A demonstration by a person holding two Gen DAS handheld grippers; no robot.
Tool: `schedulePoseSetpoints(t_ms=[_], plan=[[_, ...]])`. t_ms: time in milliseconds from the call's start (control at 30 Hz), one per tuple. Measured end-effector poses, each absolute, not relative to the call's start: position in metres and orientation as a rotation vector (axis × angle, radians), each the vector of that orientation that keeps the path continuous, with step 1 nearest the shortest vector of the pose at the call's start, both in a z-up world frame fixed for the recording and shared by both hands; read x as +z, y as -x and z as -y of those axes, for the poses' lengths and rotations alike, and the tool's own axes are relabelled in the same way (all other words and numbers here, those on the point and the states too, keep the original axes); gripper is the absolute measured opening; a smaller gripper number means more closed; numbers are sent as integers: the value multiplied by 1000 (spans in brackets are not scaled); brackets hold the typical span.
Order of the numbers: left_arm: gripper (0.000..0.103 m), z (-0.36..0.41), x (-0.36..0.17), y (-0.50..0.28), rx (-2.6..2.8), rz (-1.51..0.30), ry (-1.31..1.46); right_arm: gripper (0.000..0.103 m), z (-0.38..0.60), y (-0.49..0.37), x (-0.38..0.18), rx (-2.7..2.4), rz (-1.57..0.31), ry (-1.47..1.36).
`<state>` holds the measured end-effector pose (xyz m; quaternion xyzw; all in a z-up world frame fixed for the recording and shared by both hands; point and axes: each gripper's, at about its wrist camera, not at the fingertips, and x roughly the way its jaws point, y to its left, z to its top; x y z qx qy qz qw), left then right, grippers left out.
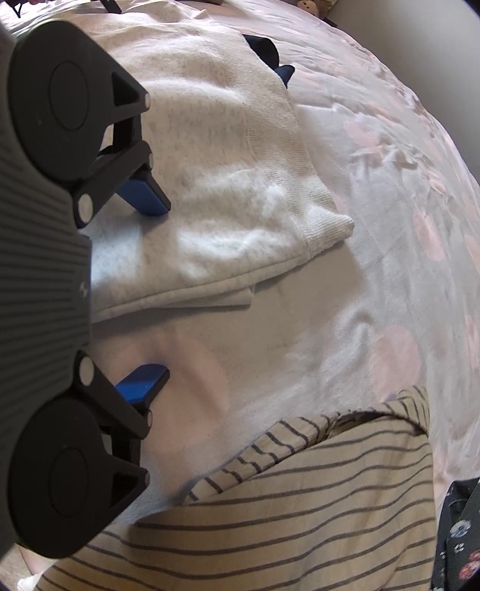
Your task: Fold clothes
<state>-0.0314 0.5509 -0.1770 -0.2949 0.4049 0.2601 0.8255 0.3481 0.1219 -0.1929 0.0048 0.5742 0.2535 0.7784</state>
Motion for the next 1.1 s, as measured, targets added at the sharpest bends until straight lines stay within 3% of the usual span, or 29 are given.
schedulePoseSetpoints(t_ms=[67, 133, 200, 300, 333, 767, 1100], plan=[[71, -551, -177, 31, 553, -861, 625, 73, -124, -344, -190, 567, -1230, -9], [71, -551, -177, 30, 552, -862, 623, 51, -125, -340, -187, 582, -1233, -38], [71, -551, -177, 30, 552, -862, 621, 46, -128, -336, -185, 577, -1228, -31], [71, -551, -176, 31, 548, -861, 624, 19, -134, -330, -177, 568, -1213, -15], [71, -552, -176, 32, 546, -859, 628, 16, -135, -328, -174, 566, -1205, -10], [65, -552, -149, 46, 564, -789, 624, 14, -151, -271, -47, 684, -1037, -70], [65, -555, -123, 71, 505, -656, 688, 13, -246, -194, 20, 848, -985, -118]])
